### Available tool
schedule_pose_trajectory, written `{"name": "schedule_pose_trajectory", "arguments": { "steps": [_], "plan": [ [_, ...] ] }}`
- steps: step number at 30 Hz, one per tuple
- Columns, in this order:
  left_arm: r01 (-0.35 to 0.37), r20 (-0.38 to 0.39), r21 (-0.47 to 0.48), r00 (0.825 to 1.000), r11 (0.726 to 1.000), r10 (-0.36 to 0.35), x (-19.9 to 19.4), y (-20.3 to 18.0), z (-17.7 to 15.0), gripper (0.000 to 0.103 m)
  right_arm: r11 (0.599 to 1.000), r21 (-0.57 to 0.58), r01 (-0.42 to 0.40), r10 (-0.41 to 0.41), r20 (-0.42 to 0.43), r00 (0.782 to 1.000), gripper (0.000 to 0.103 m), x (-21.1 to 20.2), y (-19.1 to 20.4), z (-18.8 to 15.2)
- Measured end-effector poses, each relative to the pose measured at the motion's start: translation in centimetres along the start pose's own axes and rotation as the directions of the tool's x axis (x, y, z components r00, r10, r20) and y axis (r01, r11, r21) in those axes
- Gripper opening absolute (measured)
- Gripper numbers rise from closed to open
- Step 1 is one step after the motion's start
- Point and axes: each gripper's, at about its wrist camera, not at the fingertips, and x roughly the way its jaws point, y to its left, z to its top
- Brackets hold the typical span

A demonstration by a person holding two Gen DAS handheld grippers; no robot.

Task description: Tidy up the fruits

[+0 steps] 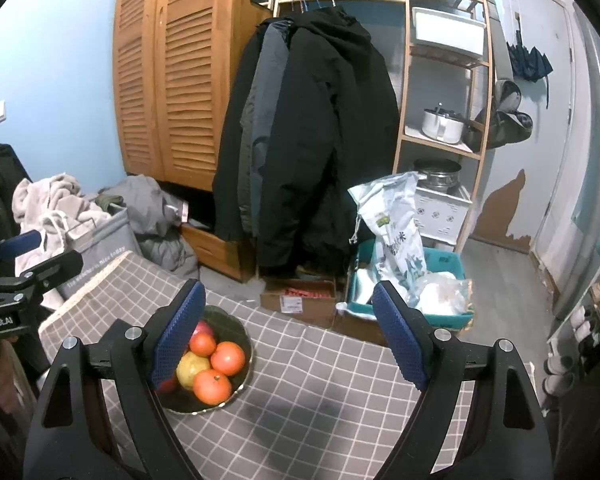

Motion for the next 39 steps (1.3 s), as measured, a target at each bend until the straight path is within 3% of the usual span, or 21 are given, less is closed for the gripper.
{"name": "schedule_pose_trajectory", "arguments": {
  "steps": [22,39],
  "plan": [
    [-0.003,0.001,0.003,1.0,1.0,0.003,0.02,-0.03,0.02,0.102,1.0,-0.003,-0.001,0.001,-0.001,1.0,0.084,-0.03,0.01,0.04],
    [-0.051,0.029,0.032,0.998,0.998,0.05,-0.7,-0.68,-0.07,0.102,1.0,-0.005,0.001,-0.001,-0.001,1.0,0.084,-0.15,0.06,0.06]
  ]
}}
